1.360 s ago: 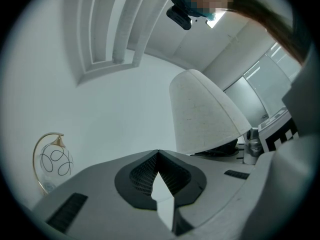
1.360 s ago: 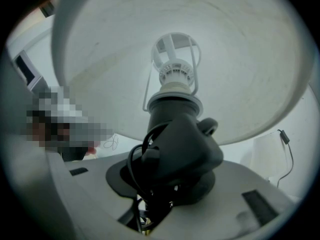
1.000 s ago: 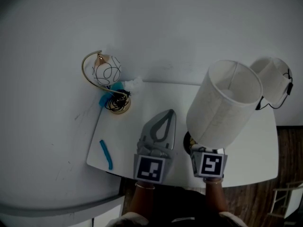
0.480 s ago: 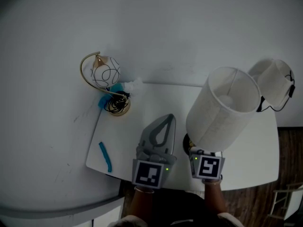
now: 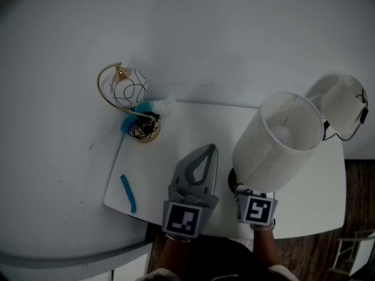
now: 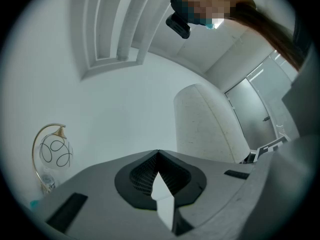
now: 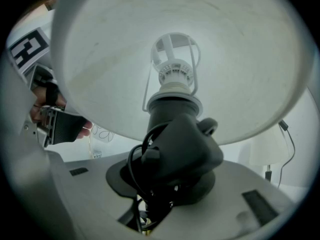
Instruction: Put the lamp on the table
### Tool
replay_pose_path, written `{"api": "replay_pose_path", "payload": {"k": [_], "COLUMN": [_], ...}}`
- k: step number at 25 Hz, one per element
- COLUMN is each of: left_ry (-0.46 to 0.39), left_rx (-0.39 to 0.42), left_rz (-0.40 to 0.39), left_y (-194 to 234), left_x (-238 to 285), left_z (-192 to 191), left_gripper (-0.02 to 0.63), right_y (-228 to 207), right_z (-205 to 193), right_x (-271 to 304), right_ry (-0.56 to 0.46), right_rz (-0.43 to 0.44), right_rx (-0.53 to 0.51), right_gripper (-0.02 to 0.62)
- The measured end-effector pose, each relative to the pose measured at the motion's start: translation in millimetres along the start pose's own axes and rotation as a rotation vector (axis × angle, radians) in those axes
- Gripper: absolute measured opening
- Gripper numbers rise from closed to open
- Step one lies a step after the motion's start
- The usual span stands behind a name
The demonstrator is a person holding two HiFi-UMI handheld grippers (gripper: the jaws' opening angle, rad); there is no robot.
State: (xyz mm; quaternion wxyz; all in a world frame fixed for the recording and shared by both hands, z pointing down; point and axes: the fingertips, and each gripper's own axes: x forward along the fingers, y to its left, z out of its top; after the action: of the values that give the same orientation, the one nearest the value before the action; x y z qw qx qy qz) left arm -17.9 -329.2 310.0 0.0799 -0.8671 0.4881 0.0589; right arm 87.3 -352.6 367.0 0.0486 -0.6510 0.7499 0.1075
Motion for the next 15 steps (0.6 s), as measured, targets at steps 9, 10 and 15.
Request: {"api": "replay_pose_path", "payload": {"k": [9, 10, 15], "left_ry": [0.003, 0.006, 0.023], "left_rx": [0.004, 0.004, 0.014], "left_rz": [0.012, 0.013, 0.01], "left_y": [-3, -4, -6], "left_x": [-2, -3, -4], "left_z": [-4, -5, -10], "left_gripper": [-0.002, -0.002, -0.002], "right_y": [-4, -4, -4], "right_z": [-14, -16, -21], "right_x": [-4, -4, -5], "right_ry": [0.009, 0.008, 0.008], "right_rz": [0.002, 0.005, 0.008], "right_rx": [0.011, 0.009, 0.016], "right_gripper": [0.127, 0.127, 0.127]}}
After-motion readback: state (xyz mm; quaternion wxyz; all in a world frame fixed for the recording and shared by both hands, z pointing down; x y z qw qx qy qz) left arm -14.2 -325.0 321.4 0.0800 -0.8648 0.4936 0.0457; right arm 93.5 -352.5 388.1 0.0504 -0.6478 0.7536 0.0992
